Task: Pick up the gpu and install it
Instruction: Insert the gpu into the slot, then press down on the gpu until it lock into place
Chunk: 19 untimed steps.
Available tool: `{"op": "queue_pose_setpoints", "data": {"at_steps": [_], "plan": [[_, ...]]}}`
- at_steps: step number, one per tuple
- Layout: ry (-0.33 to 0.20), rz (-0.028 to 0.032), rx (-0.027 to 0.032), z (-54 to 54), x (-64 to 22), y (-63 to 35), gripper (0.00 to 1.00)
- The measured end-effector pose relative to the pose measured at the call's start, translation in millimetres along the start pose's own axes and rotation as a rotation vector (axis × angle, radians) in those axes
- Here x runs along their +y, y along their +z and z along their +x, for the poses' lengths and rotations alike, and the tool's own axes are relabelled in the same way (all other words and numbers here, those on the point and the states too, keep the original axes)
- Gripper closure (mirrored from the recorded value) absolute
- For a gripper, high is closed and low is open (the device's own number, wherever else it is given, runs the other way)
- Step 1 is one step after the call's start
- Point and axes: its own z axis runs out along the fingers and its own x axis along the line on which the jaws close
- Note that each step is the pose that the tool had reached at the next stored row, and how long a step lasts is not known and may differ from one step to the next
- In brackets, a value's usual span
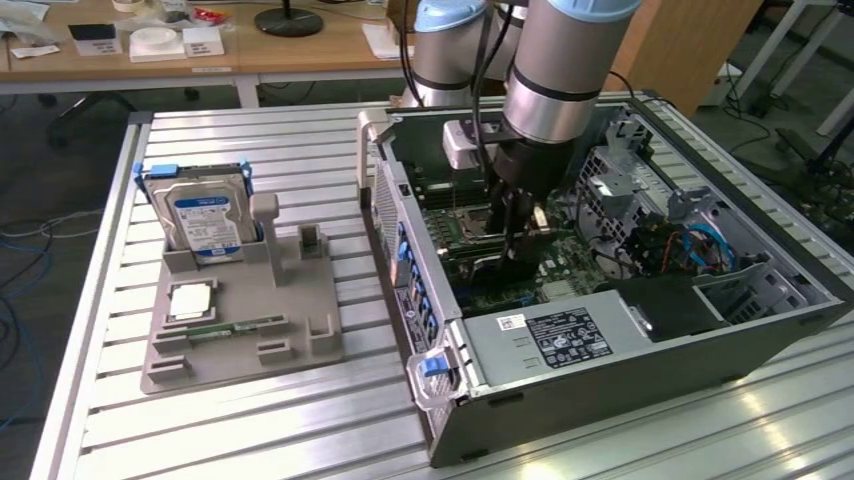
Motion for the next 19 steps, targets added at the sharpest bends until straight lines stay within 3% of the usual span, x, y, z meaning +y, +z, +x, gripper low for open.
{"op": "queue_pose_setpoints", "data": {"at_steps": [12, 19], "plan": [[0.000, 0.0000, -0.0002, -0.5, -0.4, -15.5, 0.42], [0.000, 0.0000, -0.0002, -0.5, -0.4, -15.9, 0.42]]}}
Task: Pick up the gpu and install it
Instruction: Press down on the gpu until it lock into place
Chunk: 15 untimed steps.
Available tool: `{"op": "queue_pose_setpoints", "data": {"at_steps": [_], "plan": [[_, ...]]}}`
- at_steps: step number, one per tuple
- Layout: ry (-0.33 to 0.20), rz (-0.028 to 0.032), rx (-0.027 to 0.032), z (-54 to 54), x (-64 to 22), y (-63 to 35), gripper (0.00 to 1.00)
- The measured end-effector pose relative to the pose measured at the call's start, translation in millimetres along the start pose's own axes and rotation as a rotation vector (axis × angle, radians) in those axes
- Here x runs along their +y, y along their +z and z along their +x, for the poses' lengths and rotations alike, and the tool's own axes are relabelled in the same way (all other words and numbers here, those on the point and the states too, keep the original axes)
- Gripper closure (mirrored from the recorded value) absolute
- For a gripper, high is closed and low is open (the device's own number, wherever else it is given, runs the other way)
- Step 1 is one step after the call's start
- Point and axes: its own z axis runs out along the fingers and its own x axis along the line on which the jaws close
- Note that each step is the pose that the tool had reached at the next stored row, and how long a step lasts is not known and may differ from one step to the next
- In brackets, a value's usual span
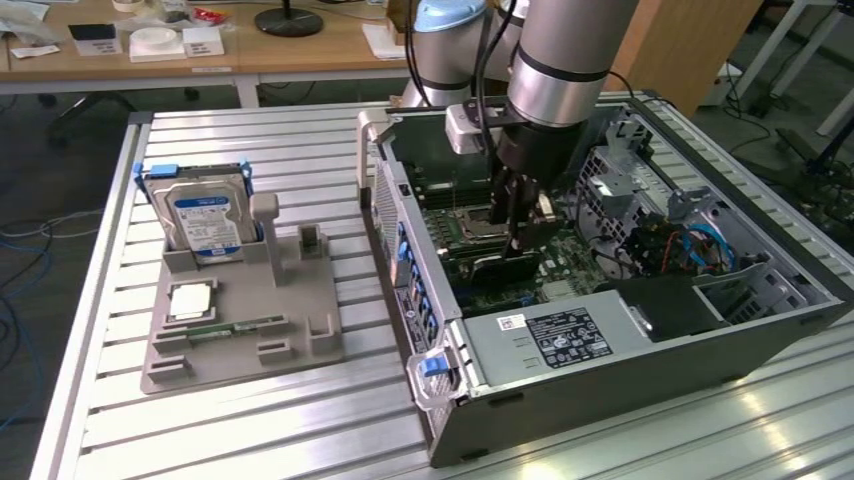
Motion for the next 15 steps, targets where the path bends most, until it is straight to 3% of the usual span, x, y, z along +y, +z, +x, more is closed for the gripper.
{"op": "queue_pose_setpoints", "data": {"at_steps": [8, 15], "plan": [[0.000, 0.0000, 0.0000, 0.0, 0.0, 0.0, 0.44], [0.000, 0.0000, 0.0000, 0.0, 0.0, 0.0, 0.74]]}}
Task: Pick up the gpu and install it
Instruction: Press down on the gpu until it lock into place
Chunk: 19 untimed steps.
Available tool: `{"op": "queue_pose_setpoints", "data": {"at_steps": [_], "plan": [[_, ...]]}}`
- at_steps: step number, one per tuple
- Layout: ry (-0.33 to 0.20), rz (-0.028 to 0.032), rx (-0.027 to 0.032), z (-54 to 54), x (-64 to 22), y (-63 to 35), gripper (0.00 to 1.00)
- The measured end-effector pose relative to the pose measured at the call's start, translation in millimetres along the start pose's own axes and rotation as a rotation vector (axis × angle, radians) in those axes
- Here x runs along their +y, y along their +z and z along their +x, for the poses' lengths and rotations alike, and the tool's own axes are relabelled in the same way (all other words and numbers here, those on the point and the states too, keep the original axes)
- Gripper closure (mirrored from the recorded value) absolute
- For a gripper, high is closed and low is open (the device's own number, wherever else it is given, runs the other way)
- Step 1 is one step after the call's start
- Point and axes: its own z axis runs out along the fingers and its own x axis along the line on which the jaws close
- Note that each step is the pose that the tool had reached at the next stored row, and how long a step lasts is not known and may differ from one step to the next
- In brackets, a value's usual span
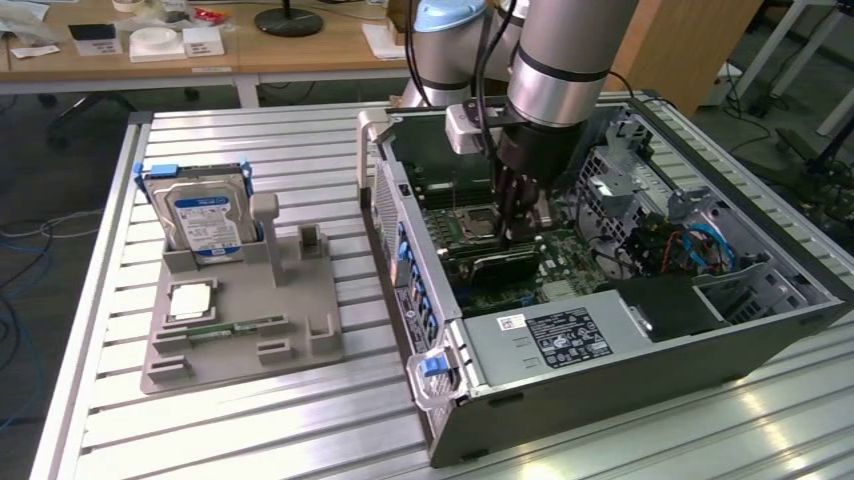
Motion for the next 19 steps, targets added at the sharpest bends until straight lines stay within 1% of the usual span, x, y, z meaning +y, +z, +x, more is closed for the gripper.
{"op": "queue_pose_setpoints", "data": {"at_steps": [1, 2, 4, 19], "plan": [[0.000, 0.0000, 0.0000, 0.0, 0.0, 0.0, 0.80], [0.000, 0.0000, 0.0000, 0.0, 0.0, 0.0, 0.80], [0.000, 0.0000, -0.0001, 0.0, 0.0, 0.0, 0.89], [0.000, -0.0001, 0.0001, 0.1, 0.0, 1.9, 0.89]]}}
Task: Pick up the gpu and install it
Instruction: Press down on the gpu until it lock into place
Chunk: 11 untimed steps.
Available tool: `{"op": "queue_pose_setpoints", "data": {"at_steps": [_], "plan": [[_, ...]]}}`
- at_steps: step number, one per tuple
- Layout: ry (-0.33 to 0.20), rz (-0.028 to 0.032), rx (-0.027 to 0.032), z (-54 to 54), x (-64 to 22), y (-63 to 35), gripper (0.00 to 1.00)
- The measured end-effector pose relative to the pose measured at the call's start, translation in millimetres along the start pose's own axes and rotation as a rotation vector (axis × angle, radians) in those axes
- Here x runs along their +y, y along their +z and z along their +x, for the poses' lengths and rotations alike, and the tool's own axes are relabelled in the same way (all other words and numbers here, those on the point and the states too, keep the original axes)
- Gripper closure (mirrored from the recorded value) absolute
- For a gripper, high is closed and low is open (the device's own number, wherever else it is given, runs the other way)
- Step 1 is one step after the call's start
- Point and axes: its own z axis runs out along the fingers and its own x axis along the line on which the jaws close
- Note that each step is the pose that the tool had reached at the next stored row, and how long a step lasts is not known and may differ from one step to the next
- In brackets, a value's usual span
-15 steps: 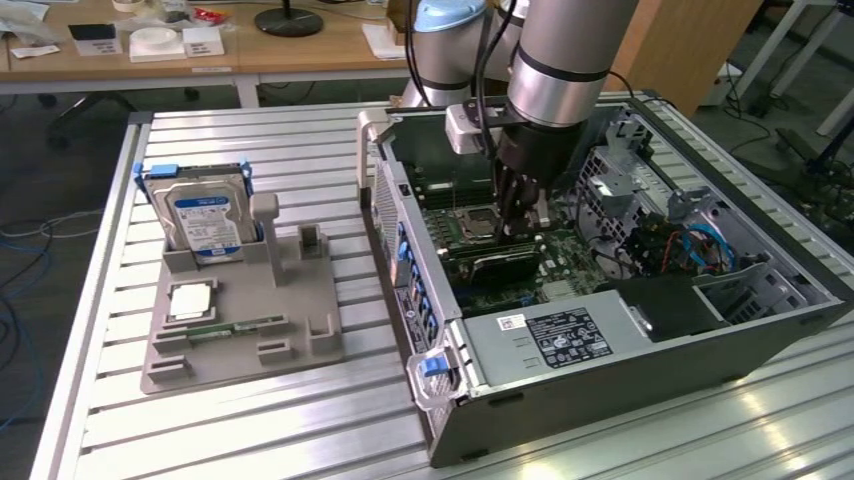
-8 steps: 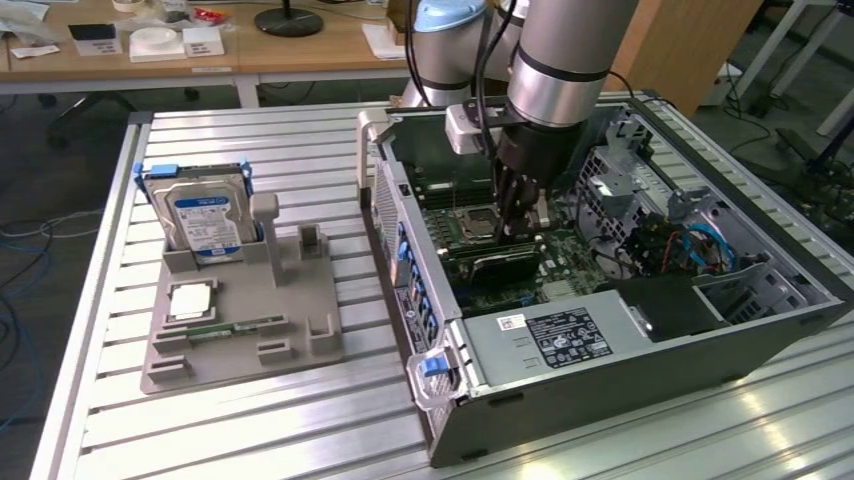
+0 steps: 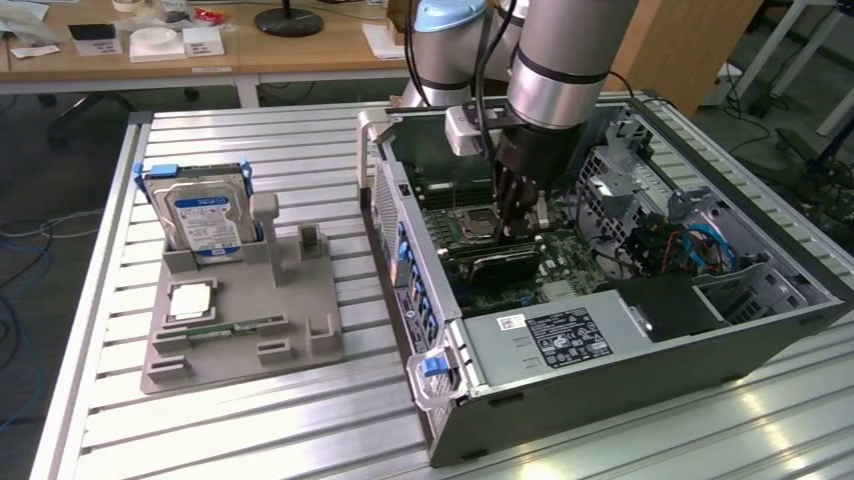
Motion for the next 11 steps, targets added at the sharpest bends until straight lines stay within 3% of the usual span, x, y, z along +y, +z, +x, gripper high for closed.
{"op": "queue_pose_setpoints", "data": {"at_steps": [11], "plan": [[0.000, 0.0001, -0.0001, 0.0, 0.0, 1.2, 0.89]]}}
